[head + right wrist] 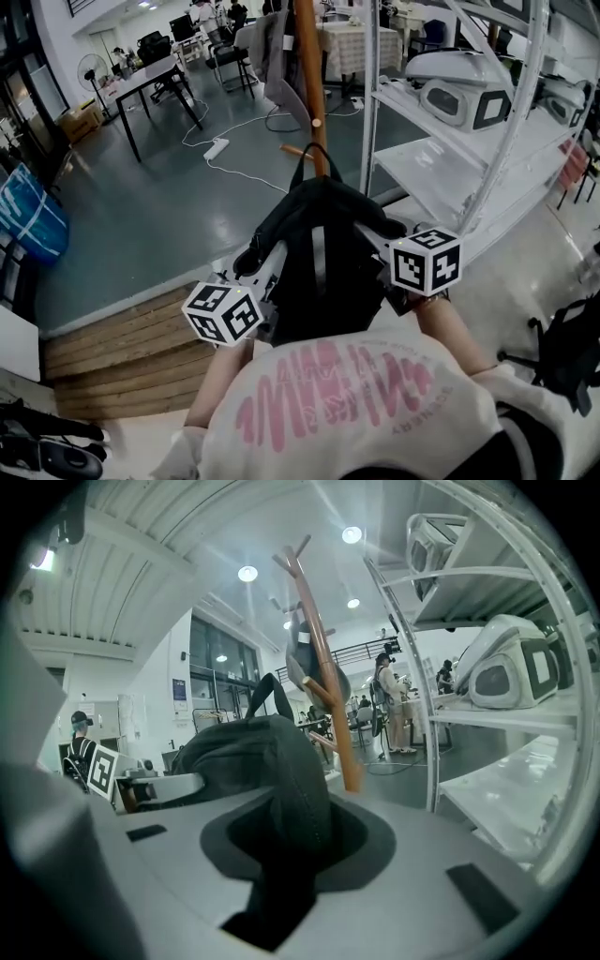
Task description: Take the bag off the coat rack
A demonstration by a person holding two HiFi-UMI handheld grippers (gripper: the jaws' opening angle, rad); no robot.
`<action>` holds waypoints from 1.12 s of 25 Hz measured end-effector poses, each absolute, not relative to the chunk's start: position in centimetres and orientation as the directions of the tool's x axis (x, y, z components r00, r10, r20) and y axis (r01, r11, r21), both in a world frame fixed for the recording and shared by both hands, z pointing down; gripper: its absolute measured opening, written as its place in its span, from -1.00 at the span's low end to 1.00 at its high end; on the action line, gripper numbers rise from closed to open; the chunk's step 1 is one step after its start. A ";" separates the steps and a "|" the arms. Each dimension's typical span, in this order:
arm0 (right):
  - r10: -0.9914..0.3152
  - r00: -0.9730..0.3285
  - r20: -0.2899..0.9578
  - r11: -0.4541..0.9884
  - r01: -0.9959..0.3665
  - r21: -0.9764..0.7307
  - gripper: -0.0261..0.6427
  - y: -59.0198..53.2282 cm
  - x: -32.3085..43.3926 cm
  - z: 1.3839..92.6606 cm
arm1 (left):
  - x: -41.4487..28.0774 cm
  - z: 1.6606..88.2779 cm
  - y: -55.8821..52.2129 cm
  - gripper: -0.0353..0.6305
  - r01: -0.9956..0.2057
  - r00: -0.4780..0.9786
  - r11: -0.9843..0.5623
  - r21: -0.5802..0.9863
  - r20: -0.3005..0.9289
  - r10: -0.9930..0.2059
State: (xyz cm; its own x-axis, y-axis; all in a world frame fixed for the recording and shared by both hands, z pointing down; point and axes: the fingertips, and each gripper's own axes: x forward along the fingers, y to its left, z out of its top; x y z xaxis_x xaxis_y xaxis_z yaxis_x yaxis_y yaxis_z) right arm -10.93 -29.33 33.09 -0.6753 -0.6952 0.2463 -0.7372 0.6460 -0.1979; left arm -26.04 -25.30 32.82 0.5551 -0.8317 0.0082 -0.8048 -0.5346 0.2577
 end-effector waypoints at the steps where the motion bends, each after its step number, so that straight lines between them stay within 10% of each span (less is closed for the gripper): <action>1: -0.687 -0.682 0.250 0.652 -0.731 -0.202 -0.64 -29.2 -10.9 33.3 | -26.0 32.9 -25.1 -0.54 -0.811 0.545 -0.524 0.259 0.011 -0.838; 28: -0.569 -0.767 0.295 0.750 -0.632 -0.195 -0.63 -21.6 3.7 35.7 | -10.8 35.4 -15.7 -0.54 -0.875 0.402 -0.373 0.307 0.035 -0.915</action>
